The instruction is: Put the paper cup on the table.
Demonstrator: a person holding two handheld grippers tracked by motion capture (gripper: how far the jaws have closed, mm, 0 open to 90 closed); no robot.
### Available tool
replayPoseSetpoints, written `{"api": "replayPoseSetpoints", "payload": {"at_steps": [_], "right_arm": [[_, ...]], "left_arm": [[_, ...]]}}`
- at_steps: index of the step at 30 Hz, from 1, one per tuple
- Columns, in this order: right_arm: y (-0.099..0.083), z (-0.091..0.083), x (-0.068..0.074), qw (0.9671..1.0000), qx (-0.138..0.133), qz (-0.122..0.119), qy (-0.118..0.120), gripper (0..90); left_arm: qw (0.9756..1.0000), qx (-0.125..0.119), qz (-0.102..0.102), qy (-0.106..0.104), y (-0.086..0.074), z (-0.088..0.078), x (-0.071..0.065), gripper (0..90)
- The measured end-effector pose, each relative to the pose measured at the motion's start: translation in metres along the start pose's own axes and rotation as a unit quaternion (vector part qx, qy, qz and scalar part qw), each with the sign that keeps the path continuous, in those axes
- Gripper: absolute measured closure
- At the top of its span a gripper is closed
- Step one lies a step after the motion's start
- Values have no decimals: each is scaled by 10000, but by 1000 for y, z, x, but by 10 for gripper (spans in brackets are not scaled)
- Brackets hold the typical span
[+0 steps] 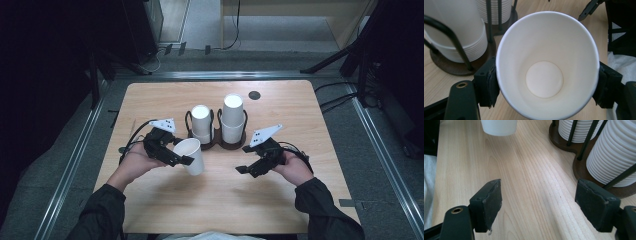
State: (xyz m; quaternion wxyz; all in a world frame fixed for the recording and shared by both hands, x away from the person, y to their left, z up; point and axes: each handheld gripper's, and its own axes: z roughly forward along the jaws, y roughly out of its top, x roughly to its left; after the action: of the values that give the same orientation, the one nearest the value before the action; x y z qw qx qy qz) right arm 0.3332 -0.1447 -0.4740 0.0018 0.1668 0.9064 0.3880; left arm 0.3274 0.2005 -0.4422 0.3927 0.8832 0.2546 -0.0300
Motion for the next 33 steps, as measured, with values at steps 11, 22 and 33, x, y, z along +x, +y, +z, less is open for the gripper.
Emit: {"api": "replayPoseSetpoints", "payload": {"at_steps": [11, 22, 33], "right_arm": [[-2, 1, -7, 10000, 44, 48, -9, 222], [-3, 2, -7, 9999, 122, 49, -22, 222], [-4, 3, -5, 9999, 169, 6, -25, 222]], "left_arm": [[9995, 68, -66, 297, -12, -10, 10, 230], [9985, 46, -230, 495, -22, -23, 25, 230], [9965, 77, -445, 699, -30, -29, 48, 230]]}}
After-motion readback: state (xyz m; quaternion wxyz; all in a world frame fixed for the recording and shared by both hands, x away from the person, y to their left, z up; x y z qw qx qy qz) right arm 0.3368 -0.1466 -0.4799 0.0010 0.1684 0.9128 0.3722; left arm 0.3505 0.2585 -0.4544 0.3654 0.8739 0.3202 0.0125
